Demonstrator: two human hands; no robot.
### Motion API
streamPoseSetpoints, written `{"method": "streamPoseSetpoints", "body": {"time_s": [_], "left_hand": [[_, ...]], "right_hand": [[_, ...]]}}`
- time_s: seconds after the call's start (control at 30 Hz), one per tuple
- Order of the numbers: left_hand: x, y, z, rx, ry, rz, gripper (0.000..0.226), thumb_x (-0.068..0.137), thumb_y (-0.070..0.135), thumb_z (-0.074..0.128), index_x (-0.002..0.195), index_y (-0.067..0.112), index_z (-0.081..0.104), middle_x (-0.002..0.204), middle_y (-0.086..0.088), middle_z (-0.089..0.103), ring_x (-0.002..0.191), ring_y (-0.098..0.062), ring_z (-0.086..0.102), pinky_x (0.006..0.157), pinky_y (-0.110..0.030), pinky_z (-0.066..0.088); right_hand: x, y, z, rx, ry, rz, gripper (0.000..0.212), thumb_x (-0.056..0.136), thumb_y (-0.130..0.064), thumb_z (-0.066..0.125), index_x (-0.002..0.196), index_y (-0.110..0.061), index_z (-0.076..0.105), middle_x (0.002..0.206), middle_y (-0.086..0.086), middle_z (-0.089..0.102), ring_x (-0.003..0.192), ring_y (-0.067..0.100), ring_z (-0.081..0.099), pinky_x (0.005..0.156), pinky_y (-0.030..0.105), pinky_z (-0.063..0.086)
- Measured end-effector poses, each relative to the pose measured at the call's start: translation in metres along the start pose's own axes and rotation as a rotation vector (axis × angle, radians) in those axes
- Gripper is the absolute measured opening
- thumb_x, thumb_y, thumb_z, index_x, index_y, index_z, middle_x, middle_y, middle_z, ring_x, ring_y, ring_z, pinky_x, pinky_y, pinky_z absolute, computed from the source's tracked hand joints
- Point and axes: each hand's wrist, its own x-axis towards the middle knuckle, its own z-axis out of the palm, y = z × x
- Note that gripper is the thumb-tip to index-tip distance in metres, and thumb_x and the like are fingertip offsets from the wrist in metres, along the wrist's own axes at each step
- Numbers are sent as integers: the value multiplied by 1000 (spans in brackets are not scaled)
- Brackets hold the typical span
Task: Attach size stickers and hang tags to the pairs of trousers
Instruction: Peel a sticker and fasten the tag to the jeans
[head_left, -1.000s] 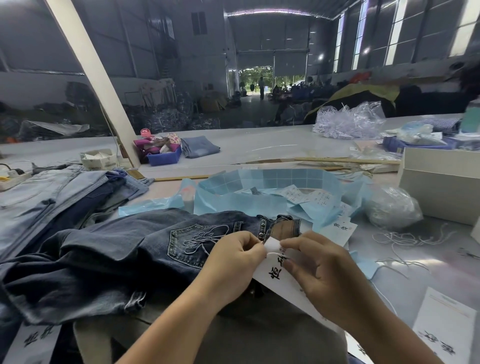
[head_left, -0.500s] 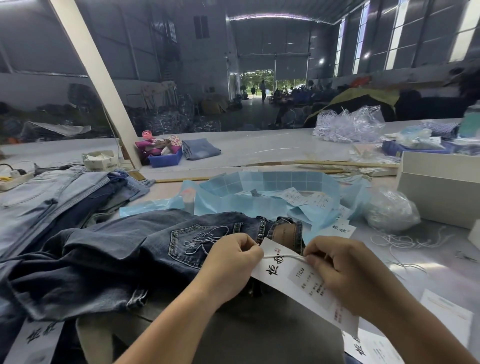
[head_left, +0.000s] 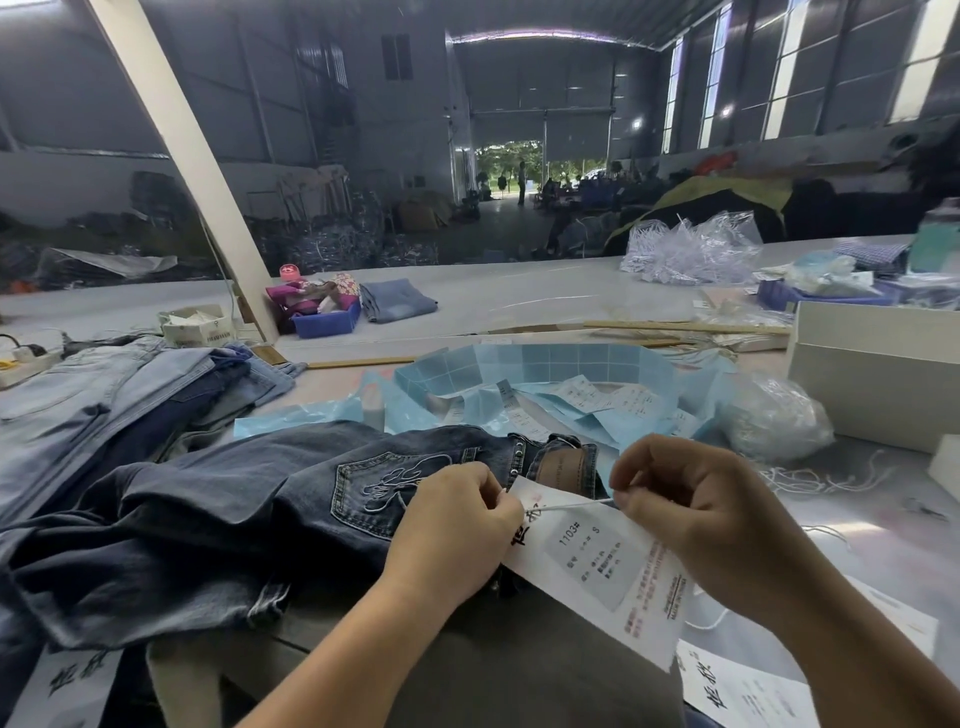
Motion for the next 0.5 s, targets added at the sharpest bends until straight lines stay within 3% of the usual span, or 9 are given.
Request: {"method": "streamPoseSetpoints", "body": {"time_s": [0.07,0.17,0.27,0.33,0.5], "left_hand": [[-1,1,1,40,4,24,18,85,32,59,69,23,61,74,8,63,64,-7,57,54,-23,41],[-2,4,2,78,17,61,18,85,32,59,68,24,58,77,9,61,67,-7,57,56,-22,40],[-4,6,3,128,36,105,18,86,33,57,70,26,55,79,9,57,71,-6,54,57,-21,38],[-5,6,4,153,65,142,18,88,33,56,71,25,54,79,9,55,72,-7,54,59,-21,40],[-9,7,1,218,182,306,17,93,30,54,82,20,63,80,8,52,70,-12,55,65,-28,48]], "right_hand": [[1,-5,-3,87,-33,-11,14,75,-26,52,68,-32,63,70,9,66,67,33,68,49,41,45],[1,-6,-4,162,-143,-11,19,71,-19,51,66,-28,67,69,19,60,67,45,59,53,34,35],[1,-9,-4,296,-248,27,21,68,-14,53,65,-22,73,67,30,50,59,32,39,51,30,23],[1,-8,-6,380,-276,38,20,67,-11,55,67,-14,75,63,26,47,57,27,32,50,28,19],[2,-6,-11,579,-300,-4,18,71,6,63,81,-2,77,65,16,59,53,13,46,47,16,35]]}}
